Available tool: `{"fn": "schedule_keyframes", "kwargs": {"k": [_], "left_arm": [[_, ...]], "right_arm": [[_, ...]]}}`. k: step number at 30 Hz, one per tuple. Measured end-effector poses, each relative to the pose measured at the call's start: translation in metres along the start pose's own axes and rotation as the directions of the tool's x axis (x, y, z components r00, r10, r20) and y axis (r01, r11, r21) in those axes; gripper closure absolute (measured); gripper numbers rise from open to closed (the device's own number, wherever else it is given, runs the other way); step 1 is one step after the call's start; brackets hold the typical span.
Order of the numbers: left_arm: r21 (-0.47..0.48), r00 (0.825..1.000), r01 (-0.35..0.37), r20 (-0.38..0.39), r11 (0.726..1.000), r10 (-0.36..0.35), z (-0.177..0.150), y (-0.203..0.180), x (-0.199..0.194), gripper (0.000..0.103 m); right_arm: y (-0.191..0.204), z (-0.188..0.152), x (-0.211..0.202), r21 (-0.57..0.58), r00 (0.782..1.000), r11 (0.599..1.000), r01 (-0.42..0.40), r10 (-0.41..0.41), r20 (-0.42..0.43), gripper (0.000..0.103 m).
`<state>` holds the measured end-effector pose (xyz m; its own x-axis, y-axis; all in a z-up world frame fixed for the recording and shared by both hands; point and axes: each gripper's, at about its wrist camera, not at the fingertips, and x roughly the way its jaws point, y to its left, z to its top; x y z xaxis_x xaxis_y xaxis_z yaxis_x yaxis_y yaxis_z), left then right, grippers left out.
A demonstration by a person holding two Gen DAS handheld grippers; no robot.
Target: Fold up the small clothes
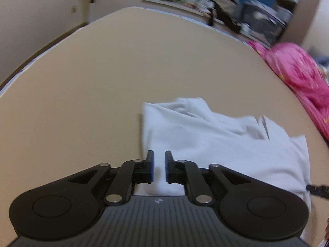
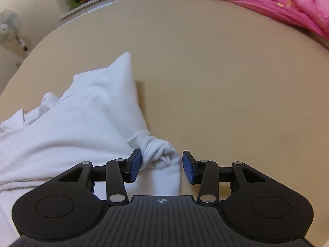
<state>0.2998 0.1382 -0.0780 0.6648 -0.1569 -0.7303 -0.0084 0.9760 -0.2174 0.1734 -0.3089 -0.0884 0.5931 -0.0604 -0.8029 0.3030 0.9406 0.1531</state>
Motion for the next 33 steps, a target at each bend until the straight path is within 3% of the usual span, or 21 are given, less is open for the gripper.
{"fn": "schedule_keyframes", "kwargs": {"k": [3, 5, 8, 10, 11, 12, 13, 15, 16, 18, 19, 21, 22, 23, 25, 26, 29, 33], "left_arm": [[0.017, 0.997, -0.006, -0.077, 1.000, 0.007, -0.005, -0.006, 0.021, 0.088], [0.040, 0.984, -0.053, -0.170, 0.998, 0.059, -0.015, -0.003, 0.036, 0.089], [0.049, 0.991, -0.042, -0.125, 0.998, 0.048, -0.011, -0.003, 0.028, 0.088], [0.021, 0.995, -0.020, -0.094, 1.000, 0.022, -0.010, 0.000, 0.023, 0.087], [0.008, 0.995, -0.019, -0.095, 1.000, 0.019, -0.010, 0.002, 0.025, 0.086], [0.003, 0.993, -0.032, -0.114, 0.999, 0.032, -0.011, 0.005, 0.030, 0.086], [0.004, 0.990, -0.049, -0.134, 0.999, 0.049, -0.011, 0.005, 0.035, 0.082], [-0.013, 0.989, -0.056, -0.136, 0.998, 0.054, -0.011, 0.007, 0.033, 0.080], [-0.007, 0.994, -0.041, -0.105, 0.999, 0.040, -0.009, 0.005, 0.025, 0.079], [0.040, 1.000, -0.012, -0.026, 0.999, 0.013, -0.011, -0.002, 0.012, 0.067], [0.083, 0.999, -0.040, -0.024, 0.996, 0.042, -0.016, -0.006, 0.017, 0.054], [0.147, 0.982, -0.121, -0.128, 0.982, 0.140, -0.029, -0.010, 0.037, 0.049], [0.129, 0.983, -0.125, -0.117, 0.984, 0.140, -0.033, -0.005, 0.033, 0.048], [0.114, 0.984, -0.136, -0.098, 0.984, 0.148, -0.031, -0.006, 0.022, 0.050], [0.123, 0.991, -0.134, -0.008, 0.983, 0.136, -0.029, -0.012, -0.014, 0.050], [0.150, 0.990, -0.135, 0.048, 0.979, 0.129, -0.031, -0.017, -0.036, 0.050], [0.195, 0.985, -0.162, 0.090, 0.967, 0.147, -0.042, -0.026, -0.082, 0.050], [0.185, 0.988, -0.129, 0.102, 0.974, 0.111, -0.081, -0.022, -0.140, 0.054]], "right_arm": [[0.005, 0.001, -0.006, 0.010, 0.999, 0.999, 0.033, -0.033, 0.005, 0.059], [0.008, 0.003, -0.012, 0.015, 0.998, 1.000, 0.018, -0.019, 0.067, 0.059], [0.020, 0.012, -0.025, -0.028, 0.973, 0.994, -0.110, 0.113, 0.200, 0.059], [0.024, 0.017, -0.013, -0.047, 0.968, 0.984, -0.173, 0.179, 0.175, 0.060], [0.024, 0.018, -0.001, -0.044, 0.979, 0.987, -0.152, 0.157, 0.132, 0.060], [0.020, 0.018, 0.015, -0.027, 0.995, 0.998, -0.062, 0.064, 0.070, 0.059], [0.015, 0.016, 0.025, -0.003, 1.000, 1.000, -0.011, 0.011, 0.028, 0.048], [0.003, 0.016, 0.022, 0.107, 0.997, 0.992, -0.061, 0.056, 0.050, 0.050], [0.007, 0.016, 0.014, 0.087, 0.992, 0.994, -0.072, 0.063, 0.105, 0.052], [0.022, 0.013, 0.003, -0.048, 0.980, 0.999, -0.008, 0.017, 0.196, 0.052], [0.024, 0.010, 0.006, -0.073, 0.983, 0.997, 0.014, 0.000, 0.182, 0.052], [0.010, 0.003, 0.020, 0.005, 0.997, 1.000, 0.028, -0.028, 0.076, 0.040], [-0.003, 0.001, 0.019, 0.096, 0.998, 0.995, 0.008, -0.013, 0.056, 0.038], [-0.010, 0.000, 0.011, 0.157, 0.998, 0.988, -0.002, -0.007, 0.054, 0.047], [-0.010, -0.002, -0.020, 0.165, 0.990, 0.983, 0.081, -0.098, 0.101, 0.053], [-0.012, -0.006, -0.037, 0.149, 0.985, 0.985, 0.084, -0.105, 0.136, 0.052], [-0.021, -0.021, -0.086, 0.141, 0.978, 0.990, 0.026, -0.055, 0.203, 0.053], [-0.047, -0.056, -0.152, 0.077, 0.965, 0.994, -0.078, 0.056, 0.256, 0.052]]}}
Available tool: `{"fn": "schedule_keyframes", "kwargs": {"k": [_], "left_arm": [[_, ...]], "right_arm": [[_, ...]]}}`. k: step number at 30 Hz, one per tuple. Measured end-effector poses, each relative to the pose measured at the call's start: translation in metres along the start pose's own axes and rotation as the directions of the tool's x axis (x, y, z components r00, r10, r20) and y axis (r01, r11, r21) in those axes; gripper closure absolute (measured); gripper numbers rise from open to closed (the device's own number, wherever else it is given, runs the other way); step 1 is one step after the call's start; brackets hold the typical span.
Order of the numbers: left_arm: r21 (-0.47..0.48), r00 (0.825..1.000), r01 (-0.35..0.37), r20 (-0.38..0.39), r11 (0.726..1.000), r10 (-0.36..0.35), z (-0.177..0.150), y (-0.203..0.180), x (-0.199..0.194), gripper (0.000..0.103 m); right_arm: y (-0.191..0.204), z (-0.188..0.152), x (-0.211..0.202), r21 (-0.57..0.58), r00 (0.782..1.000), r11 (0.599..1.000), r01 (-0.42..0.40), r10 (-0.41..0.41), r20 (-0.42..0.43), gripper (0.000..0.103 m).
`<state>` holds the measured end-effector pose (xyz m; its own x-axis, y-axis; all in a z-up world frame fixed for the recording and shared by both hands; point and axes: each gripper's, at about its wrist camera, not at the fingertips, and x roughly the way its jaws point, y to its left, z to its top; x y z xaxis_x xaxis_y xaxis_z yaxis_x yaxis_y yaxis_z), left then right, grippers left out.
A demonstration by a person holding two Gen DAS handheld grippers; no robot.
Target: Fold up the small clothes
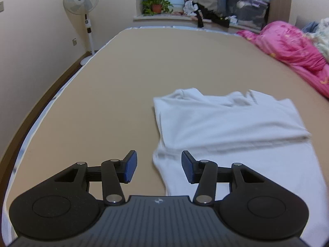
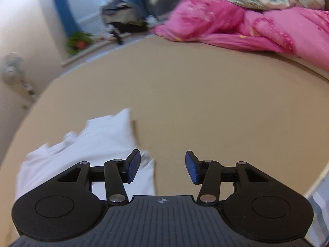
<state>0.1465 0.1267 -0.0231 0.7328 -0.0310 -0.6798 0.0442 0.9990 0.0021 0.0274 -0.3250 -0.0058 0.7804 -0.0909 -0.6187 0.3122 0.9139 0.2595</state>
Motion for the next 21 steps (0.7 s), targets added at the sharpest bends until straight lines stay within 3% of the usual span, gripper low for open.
{"fn": "schedule_keyframes", "kwargs": {"k": [2, 4, 7, 10, 14, 18, 21], "left_arm": [[-0.036, 1.000, -0.008, -0.001, 0.999, 0.008, -0.028, 0.006, -0.024, 0.081], [-0.073, 0.999, -0.002, -0.054, 0.997, -0.002, -0.058, 0.005, -0.032, 0.087], [-0.160, 0.978, 0.018, -0.203, 0.987, -0.050, -0.097, 0.017, -0.033, 0.087], [-0.241, 0.929, 0.029, -0.353, 0.970, -0.115, -0.129, 0.029, -0.025, 0.087], [-0.311, 0.874, 0.044, -0.448, 0.949, -0.187, -0.145, 0.039, -0.013, 0.086], [-0.324, 0.862, 0.036, -0.469, 0.945, -0.194, -0.148, 0.036, -0.011, 0.085], [-0.328, 0.849, 0.046, -0.484, 0.944, -0.210, -0.151, 0.035, -0.008, 0.085]], "right_arm": [[-0.009, -0.021, -0.024, -0.012, 0.999, 0.999, -0.048, 0.048, -0.020, 0.052], [-0.018, -0.042, -0.036, -0.013, 0.995, 0.998, -0.068, 0.067, -0.072, 0.052], [-0.031, -0.070, -0.051, -0.003, 0.981, 0.995, -0.101, 0.099, -0.169, 0.052], [-0.038, -0.089, -0.051, -0.045, 0.964, 0.994, -0.097, 0.082, -0.255, 0.052], [-0.049, -0.101, -0.039, -0.045, 0.937, 0.998, -0.052, 0.033, -0.347, 0.052], [-0.059, -0.103, -0.033, 0.017, 0.921, 1.000, -0.020, 0.026, -0.388, 0.052], [-0.057, -0.109, -0.021, 0.008, 0.896, 1.000, -0.001, 0.005, -0.444, 0.052]]}}
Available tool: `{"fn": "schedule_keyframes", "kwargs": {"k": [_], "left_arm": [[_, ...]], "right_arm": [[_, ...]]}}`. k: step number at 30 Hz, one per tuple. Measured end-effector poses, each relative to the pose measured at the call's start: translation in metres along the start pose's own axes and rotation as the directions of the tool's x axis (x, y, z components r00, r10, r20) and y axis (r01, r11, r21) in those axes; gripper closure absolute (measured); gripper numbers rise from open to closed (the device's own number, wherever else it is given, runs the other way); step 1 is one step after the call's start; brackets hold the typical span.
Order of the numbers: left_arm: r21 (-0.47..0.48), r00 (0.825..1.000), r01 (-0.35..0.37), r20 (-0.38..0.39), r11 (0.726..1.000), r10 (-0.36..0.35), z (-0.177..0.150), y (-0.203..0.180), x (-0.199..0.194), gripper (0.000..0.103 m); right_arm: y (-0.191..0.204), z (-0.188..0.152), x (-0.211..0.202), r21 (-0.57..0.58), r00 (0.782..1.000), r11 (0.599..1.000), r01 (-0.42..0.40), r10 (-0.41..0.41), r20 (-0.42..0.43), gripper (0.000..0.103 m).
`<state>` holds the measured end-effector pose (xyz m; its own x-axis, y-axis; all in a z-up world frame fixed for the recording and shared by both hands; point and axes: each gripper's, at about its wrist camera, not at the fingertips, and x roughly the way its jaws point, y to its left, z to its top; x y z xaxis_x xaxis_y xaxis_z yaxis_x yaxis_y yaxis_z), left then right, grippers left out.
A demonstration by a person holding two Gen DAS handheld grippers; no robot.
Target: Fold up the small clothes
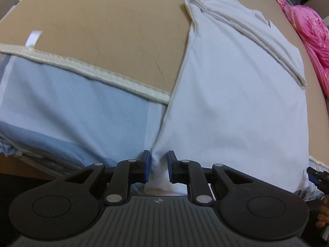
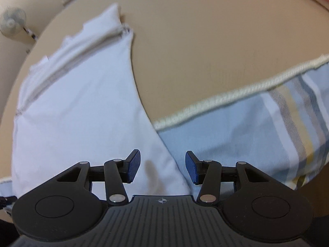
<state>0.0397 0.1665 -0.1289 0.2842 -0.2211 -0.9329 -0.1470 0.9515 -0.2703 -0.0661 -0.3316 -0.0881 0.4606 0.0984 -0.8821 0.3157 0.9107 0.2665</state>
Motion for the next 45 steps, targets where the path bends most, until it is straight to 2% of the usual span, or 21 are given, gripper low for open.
{"fn": "schedule_keyframes", "kwargs": {"k": [3, 6, 10, 11, 15, 21, 24, 30, 33, 35, 37, 39, 41, 43, 45], "left_arm": [[0.018, 1.000, -0.020, 0.004, 1.000, 0.020, 0.000, -0.001, 0.005, 0.085], [0.028, 1.000, -0.023, 0.006, 0.999, 0.023, -0.002, -0.001, 0.006, 0.085], [0.052, 0.999, -0.040, 0.007, 0.998, 0.039, -0.004, -0.005, 0.007, 0.085], [0.056, 0.999, -0.041, 0.006, 0.998, 0.041, -0.004, -0.005, 0.007, 0.085], [0.051, 0.999, -0.045, 0.005, 0.998, 0.044, -0.007, -0.004, 0.007, 0.085], [0.062, 0.998, -0.056, 0.011, 0.997, 0.055, -0.004, -0.007, 0.010, 0.085], [0.075, 0.998, -0.062, 0.016, 0.995, 0.061, -0.006, -0.010, 0.011, 0.088], [0.088, 0.997, -0.072, 0.029, 0.994, 0.070, -0.008, -0.013, 0.011, 0.095], [0.114, 0.996, -0.083, 0.050, 0.990, 0.078, -0.010, -0.017, 0.008, 0.096], [0.140, 0.993, -0.093, 0.082, 0.986, 0.082, -0.010, -0.022, 0.003, 0.097], [0.164, 0.987, -0.091, 0.144, 0.982, 0.068, -0.008, -0.027, -0.012, 0.097], [0.196, 0.975, -0.066, 0.223, 0.978, 0.021, -0.008, -0.032, -0.039, 0.097], [0.232, 0.957, -0.045, 0.289, 0.972, -0.025, -0.010, -0.035, -0.068, 0.097], [0.260, 0.937, -0.017, 0.340, 0.965, -0.075, -0.015, -0.034, -0.097, 0.097], [0.289, 0.915, -0.007, 0.388, 0.957, -0.110, -0.023, -0.033, -0.127, 0.097]], "right_arm": [[-0.002, -0.014, 0.007, -0.022, 0.999, 0.999, 0.035, -0.036, -0.041, 0.053], [0.000, -0.013, 0.010, -0.038, 0.998, 0.998, 0.044, -0.046, -0.051, 0.054], [0.003, -0.017, 0.006, -0.060, 0.998, 0.998, 0.031, -0.034, -0.060, 0.079], [0.003, -0.017, 0.006, -0.063, 0.998, 0.998, 0.020, -0.025, -0.066, 0.082], [0.003, -0.017, 0.007, -0.068, 0.996, 0.998, -0.009, 0.003, -0.086, 0.083], [0.003, -0.018, 0.006, -0.070, 0.996, 0.998, -0.011, 0.005, -0.085, 0.084], [0.004, -0.015, 0.009, -0.071, 0.996, 0.997, -0.010, 0.004, -0.086, 0.093], [0.002, -0.017, 0.006, -0.071, 0.997, 0.997, -0.016, 0.011, -0.076, 0.096], [-0.001, -0.016, 0.001, -0.067, 0.998, 0.997, -0.024, 0.020, -0.055, 0.098], [-0.003, -0.013, -0.008, -0.060, 0.998, 0.997, -0.055, 0.055, -0.014, 0.098], [-0.005, -0.006, -0.028, -0.062, 0.987, 0.989, -0.135, 0.140, 0.077, 0.098], [-0.007, 0.002, -0.049, -0.066, 0.964, 0.976, -0.209, 0.217, 0.154, 0.098], [-0.011, 0.010, -0.071, -0.055, 0.939, 0.962, -0.267, 0.273, 0.210, 0.098], [-0.015, 0.014, -0.098, -0.058, 0.905, 0.942, -0.331, 0.334, 0.265, 0.099], [-0.016, 0.012, -0.123, -0.077, 0.881, 0.930, -0.360, 0.366, 0.301, 0.099]]}}
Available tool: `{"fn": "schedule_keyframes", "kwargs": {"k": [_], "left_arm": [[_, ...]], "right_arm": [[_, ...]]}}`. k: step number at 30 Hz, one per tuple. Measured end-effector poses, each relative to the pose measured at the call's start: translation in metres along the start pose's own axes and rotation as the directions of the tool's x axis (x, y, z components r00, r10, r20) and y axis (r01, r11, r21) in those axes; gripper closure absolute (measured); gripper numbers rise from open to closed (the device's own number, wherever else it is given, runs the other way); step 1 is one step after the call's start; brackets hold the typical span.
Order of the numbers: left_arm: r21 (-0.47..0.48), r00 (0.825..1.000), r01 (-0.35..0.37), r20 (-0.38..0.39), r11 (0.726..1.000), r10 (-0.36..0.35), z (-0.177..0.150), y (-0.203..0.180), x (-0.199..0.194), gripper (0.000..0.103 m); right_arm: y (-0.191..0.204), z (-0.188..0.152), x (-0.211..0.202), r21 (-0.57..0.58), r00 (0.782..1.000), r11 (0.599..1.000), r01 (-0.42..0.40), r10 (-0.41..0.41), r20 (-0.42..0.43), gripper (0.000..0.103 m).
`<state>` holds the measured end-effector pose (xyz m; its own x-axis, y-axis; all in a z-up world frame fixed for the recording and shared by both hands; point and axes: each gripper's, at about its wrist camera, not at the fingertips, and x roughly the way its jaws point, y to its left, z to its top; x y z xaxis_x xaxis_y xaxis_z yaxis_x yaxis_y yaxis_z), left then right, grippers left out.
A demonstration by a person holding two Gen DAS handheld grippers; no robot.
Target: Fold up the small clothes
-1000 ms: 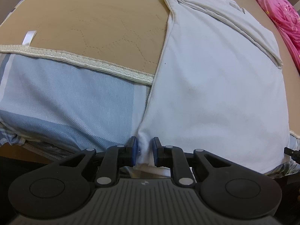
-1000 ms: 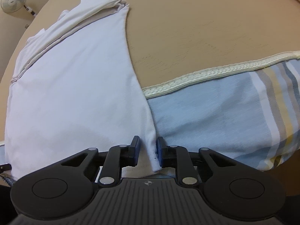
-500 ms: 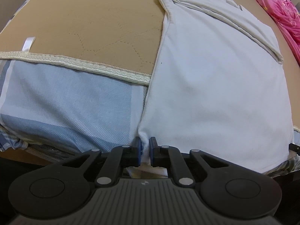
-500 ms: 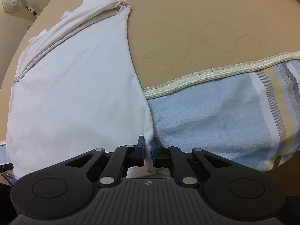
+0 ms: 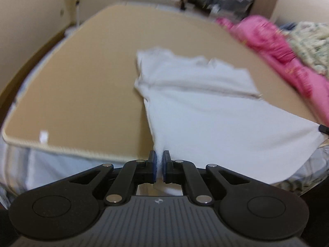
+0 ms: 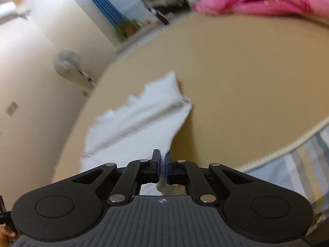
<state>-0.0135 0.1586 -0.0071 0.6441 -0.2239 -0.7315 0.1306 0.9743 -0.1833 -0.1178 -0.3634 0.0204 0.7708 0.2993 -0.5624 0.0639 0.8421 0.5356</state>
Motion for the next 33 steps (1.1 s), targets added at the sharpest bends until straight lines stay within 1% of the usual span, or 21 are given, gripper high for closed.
{"fn": "schedule_keyframes", "kwargs": {"k": [3, 5, 7, 9, 11, 13, 14, 16, 18, 21, 23, 24, 25, 26, 27, 28, 29, 30, 31, 32, 33], "left_arm": [[0.000, 0.997, 0.049, 0.063, 0.999, -0.049, 0.003, 0.005, -0.044, 0.098], [-0.018, 0.991, 0.094, 0.101, 0.995, -0.092, 0.002, 0.013, -0.074, 0.098], [-0.027, 0.982, 0.134, 0.138, 0.991, -0.129, 0.000, 0.018, -0.105, 0.098], [-0.037, 0.974, 0.166, 0.163, 0.985, -0.158, -0.003, 0.024, -0.127, 0.097], [-0.067, 0.973, 0.185, 0.154, 0.980, -0.173, 0.001, 0.027, -0.132, 0.097], [-0.096, 0.975, 0.194, 0.127, 0.976, -0.181, 0.008, 0.031, -0.117, 0.097], [-0.101, 0.978, 0.186, 0.116, 0.977, -0.174, 0.012, 0.032, -0.106, 0.097], [-0.110, 0.984, 0.166, 0.086, 0.980, -0.157, 0.028, 0.037, -0.071, 0.097], [-0.126, 0.990, 0.140, 0.051, 0.982, -0.135, 0.051, 0.047, -0.023, 0.097], [-0.157, 0.994, 0.113, 0.024, 0.981, -0.110, 0.094, 0.062, 0.052, 0.097], [-0.179, 0.996, 0.085, -0.004, 0.980, -0.087, 0.123, 0.070, 0.104, 0.097], [-0.183, 0.997, 0.078, -0.011, 0.980, -0.082, 0.135, 0.073, 0.127, 0.095], [-0.187, 0.998, 0.053, -0.021, 0.981, -0.058, 0.144, 0.076, 0.146, 0.091], [-0.199, 0.999, 0.012, -0.029, 0.980, -0.018, 0.150, 0.082, 0.162, 0.088], [-0.223, 1.000, 0.005, -0.022, 0.975, -0.010, 0.152, 0.091, 0.171, 0.086], [-0.259, 0.999, 0.041, 0.006, 0.965, -0.041, 0.148, 0.103, 0.175, 0.080], [-0.288, 0.998, 0.069, 0.014, 0.955, -0.068, 0.142, 0.114, 0.177, 0.077], [-0.312, 0.997, 0.045, -0.045, 0.949, -0.062, 0.139, 0.122, 0.181, 0.077], [-0.316, 0.997, 0.027, -0.061, 0.949, -0.048, 0.137, 0.127, 0.181, 0.077], [-0.294, 0.998, 0.026, -0.053, 0.955, -0.044, 0.134, 0.127, 0.179, 0.075], [-0.262, 0.997, 0.027, -0.059, 0.965, -0.044, 0.134, 0.126, 0.179, 0.074]], "right_arm": [[0.010, 0.003, -0.040, -0.026, 0.998, 0.999, -0.039, 0.040, 0.047, 0.099], [0.010, 0.001, -0.065, -0.007, 0.995, 0.997, -0.072, 0.073, 0.070, 0.099], [0.012, -0.003, -0.098, 0.003, 0.987, 0.994, -0.113, 0.112, 0.113, 0.099], [0.011, -0.008, -0.127, 0.013, 0.976, 0.987, -0.163, 0.159, 0.151, 0.099], [0.009, -0.012, -0.146, 0.030, 0.966, 0.980, -0.198, 0.190, 0.178, 0.099], [0.005, -0.012, -0.144, 0.059, 0.966, 0.977, -0.205, 0.192, 0.173, 0.099], [0.002, -0.010, -0.136, 0.066, 0.969, 0.978, -0.200, 0.187, 0.162, 0.099], [-0.003, -0.001, -0.107, 0.078, 0.980, 0.984, -0.161, 0.150, 0.133, 0.099], [-0.008, 0.015, -0.068, 0.102, 0.987, 0.985, -0.141, 0.131, 0.096, 0.099], [-0.018, 0.051, 0.008, 0.099, 0.998, 0.993, -0.061, 0.058, 0.026, 0.099], [-0.027, 0.074, 0.057, 0.098, 1.000, 0.995, 0.009, -0.008, -0.014, 0.099], [-0.030, 0.086, 0.082, 0.106, 0.999, 0.994, 0.037, -0.034, -0.032, 0.099], [-0.035, 0.096, 0.109, 0.113, 0.998, 0.992, 0.053, -0.048, -0.047, 0.098], [-0.037, 0.102, 0.129, 0.107, 0.996, 0.991, 0.079, -0.073, -0.060, 0.098], [-0.039, 0.107, 0.145, 0.086, 0.990, 0.987, 0.135, -0.130, -0.061, 0.097], [-0.042, 0.109, 0.157, 0.055, 0.979, 0.978, 0.202, -0.200, -0.046, 0.092], [-0.045, 0.107, 0.158, 0.046, 0.973, 0.973, 0.228, -0.227, -0.026, 0.086], [-0.051, 0.102, 0.155, 0.053, 0.973, 0.972, 0.230, -0.231, 0.004, 0.084], [-0.057, 0.096, 0.153, 0.067, 0.976, 0.974, 0.217, -0.218, 0.004, 0.083], [-0.062, 0.092, 0.155, 0.076, 0.976, 0.974, 0.215, -0.212, -0.043, 0.083], [-0.064, 0.092, 0.158, 0.058, 0.975, 0.976, 0.212, -0.206, -0.085, 0.083]]}}
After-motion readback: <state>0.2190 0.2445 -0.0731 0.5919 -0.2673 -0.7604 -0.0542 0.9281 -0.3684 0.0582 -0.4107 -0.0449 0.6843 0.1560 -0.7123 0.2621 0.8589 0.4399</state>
